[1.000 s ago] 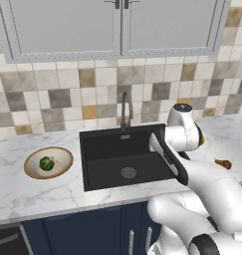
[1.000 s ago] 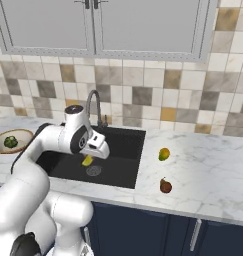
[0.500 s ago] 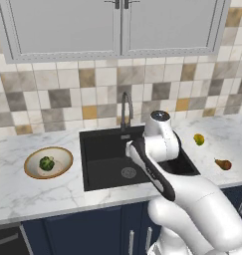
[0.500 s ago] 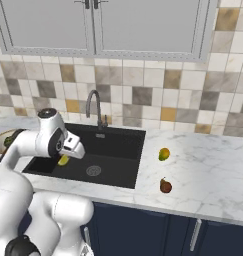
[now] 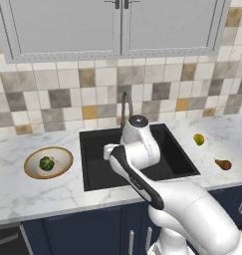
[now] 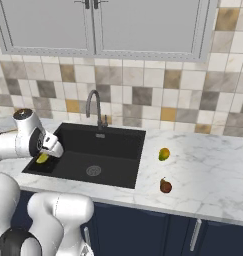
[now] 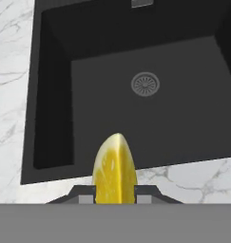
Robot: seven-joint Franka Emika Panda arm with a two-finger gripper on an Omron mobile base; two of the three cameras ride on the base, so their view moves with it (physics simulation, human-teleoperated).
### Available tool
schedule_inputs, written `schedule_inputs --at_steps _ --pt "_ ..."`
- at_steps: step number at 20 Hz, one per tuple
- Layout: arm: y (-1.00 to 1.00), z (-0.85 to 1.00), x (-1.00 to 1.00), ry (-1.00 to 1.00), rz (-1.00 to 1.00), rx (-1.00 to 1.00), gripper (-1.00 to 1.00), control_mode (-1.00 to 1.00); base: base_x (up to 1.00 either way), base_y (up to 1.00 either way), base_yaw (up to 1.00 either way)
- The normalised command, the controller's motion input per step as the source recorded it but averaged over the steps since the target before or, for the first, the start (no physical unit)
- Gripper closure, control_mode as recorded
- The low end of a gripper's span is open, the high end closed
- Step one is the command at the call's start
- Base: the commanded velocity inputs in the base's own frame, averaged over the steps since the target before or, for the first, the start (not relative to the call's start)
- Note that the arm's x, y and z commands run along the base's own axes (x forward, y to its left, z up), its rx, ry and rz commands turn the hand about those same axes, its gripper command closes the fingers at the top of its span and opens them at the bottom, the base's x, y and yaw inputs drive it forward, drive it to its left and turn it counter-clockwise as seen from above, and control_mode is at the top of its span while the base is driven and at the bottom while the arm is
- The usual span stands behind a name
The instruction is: There is a mixed pile of frozen fruits and vegetables on the counter. Locate all the frozen vegetables and place the items in a bowl on the counter. Take all the frozen fruits and defrost them in a running sink.
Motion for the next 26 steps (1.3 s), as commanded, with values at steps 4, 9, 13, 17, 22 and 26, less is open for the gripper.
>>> schedule_inputs --at_steps 4,9,13,17,22,26 --pt "0.56 0.54 0.00 -0.01 0.00 0.09 1.00 -1.00 0.00 0.00 0.00" --pt "0.56 0.41 0.00 -0.01 0.00 0.09 1.00 -1.00 0.00 0.00 0.00" --pt "0.54 0.06 0.02 0.00 0.00 0.03 1.00 -1.00 0.00 0.00 0.00" --pt "0.48 0.00 0.14 0.00 0.00 0.00 1.00 -1.00 0.00 0.00 0.00" --pt "0.47 0.00 0.17 0.00 0.00 0.00 1.00 -1.00 0.00 0.00 0.00" --pt "0.37 0.00 0.29 0.00 0.00 0.00 1.00 -1.00 0.00 0.00 0.00"
